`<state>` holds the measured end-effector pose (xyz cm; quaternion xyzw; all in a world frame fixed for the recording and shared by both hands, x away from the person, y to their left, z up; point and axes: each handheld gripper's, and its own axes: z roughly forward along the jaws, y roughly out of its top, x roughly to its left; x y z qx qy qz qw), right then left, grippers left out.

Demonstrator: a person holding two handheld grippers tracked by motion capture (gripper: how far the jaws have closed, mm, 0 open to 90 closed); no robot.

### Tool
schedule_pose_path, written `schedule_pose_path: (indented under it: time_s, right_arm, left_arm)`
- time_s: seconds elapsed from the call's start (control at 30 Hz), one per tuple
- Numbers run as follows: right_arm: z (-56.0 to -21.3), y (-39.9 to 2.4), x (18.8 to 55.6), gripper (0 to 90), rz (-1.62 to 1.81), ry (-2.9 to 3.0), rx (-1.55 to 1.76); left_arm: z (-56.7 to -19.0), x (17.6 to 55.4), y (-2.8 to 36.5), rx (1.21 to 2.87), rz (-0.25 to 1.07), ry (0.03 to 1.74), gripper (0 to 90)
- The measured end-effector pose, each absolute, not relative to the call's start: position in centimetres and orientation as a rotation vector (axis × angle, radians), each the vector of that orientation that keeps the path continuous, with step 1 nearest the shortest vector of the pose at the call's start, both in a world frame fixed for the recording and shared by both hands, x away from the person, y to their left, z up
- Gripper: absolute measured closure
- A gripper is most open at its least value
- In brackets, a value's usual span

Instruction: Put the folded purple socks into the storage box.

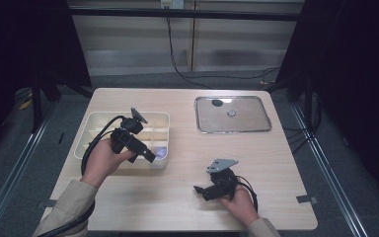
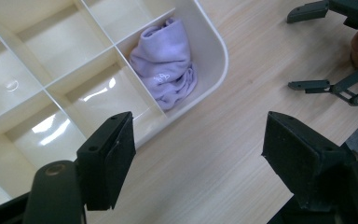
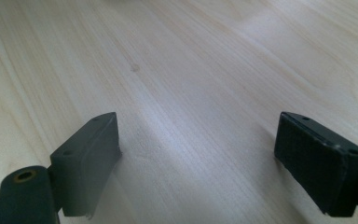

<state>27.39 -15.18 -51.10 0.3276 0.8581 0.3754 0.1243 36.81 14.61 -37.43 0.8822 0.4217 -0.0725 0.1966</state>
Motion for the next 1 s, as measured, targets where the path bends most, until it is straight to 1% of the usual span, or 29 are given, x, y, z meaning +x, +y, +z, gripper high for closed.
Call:
schedule_pose_path:
  time_s: [1.0]
  right_arm:
    - [-51.1,-15.2,27.4,13.4,1.091,2.504,0.955]
  left_arm:
    - [-39.2,34.8,14.7,2.474,-0.232,1.126,24.8]
